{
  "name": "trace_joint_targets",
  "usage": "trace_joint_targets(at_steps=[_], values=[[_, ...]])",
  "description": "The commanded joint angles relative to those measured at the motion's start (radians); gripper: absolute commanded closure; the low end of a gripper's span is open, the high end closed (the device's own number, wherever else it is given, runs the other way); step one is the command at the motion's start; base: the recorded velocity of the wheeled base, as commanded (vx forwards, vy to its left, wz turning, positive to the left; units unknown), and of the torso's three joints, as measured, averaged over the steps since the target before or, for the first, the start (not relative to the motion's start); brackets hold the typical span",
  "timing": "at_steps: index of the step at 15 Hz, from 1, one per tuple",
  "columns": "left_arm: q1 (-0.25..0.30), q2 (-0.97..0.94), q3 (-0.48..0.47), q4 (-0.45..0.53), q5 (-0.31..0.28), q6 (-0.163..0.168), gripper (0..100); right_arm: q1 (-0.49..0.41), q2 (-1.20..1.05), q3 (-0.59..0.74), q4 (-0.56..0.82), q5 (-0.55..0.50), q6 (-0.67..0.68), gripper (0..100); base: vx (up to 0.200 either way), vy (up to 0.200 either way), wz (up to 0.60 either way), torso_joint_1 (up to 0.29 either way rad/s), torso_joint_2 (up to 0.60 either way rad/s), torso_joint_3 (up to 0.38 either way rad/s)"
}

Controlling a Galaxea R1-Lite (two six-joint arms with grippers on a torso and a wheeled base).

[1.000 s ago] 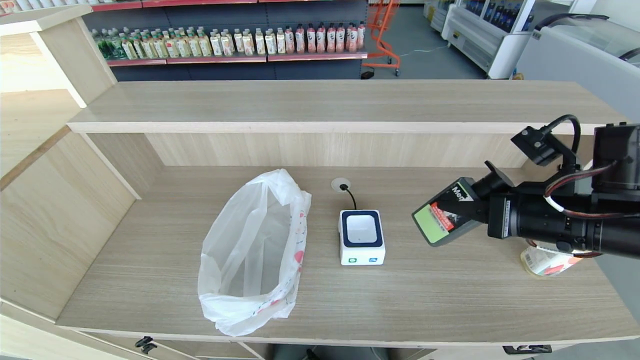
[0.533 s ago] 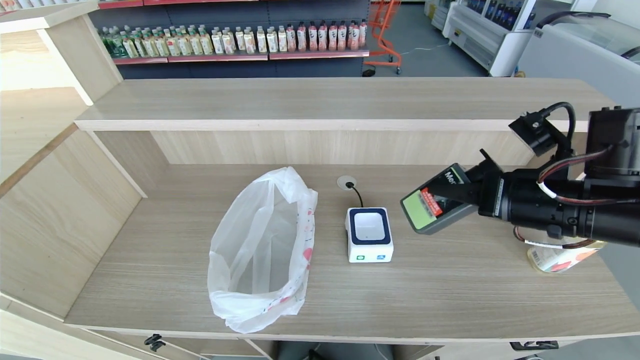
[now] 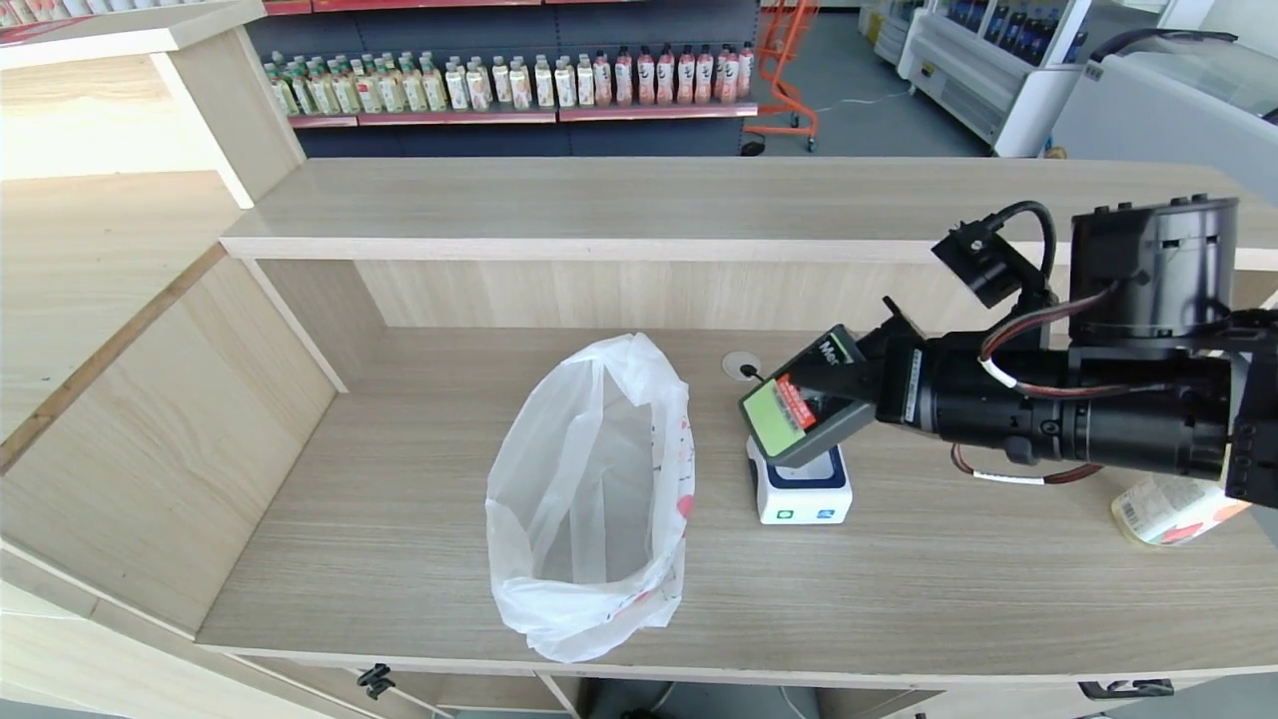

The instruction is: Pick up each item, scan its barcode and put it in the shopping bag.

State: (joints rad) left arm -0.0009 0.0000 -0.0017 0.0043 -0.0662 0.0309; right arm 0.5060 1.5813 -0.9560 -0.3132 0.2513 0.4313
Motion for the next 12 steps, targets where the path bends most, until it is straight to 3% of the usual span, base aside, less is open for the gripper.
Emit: trace_joint_targets(at_steps=[1, 7, 9, 12], values=[[-0.001, 0.002, 0.0, 0.0, 0.0, 0.0, 0, 0.045, 0.065, 0.009, 0.0, -0.032, -0.023, 100, 0.0, 0.0, 0.0, 0.0, 0.0, 0.0], [-0.001, 0.002, 0.0, 0.0, 0.0, 0.0, 0, 0.083, 0.224, -0.01, -0.014, -0.012, -0.074, 100, 0.0, 0.0, 0.0, 0.0, 0.0, 0.0], [-0.001, 0.002, 0.0, 0.0, -0.001, 0.0, 0, 0.08, 0.302, -0.02, -0.103, -0.009, -0.075, 100, 0.0, 0.0, 0.0, 0.0, 0.0, 0.0], [-0.001, 0.002, 0.0, 0.0, 0.0, 0.0, 0, 0.105, 0.381, -0.102, -0.116, -0.001, -0.088, 100, 0.0, 0.0, 0.0, 0.0, 0.0, 0.0]])
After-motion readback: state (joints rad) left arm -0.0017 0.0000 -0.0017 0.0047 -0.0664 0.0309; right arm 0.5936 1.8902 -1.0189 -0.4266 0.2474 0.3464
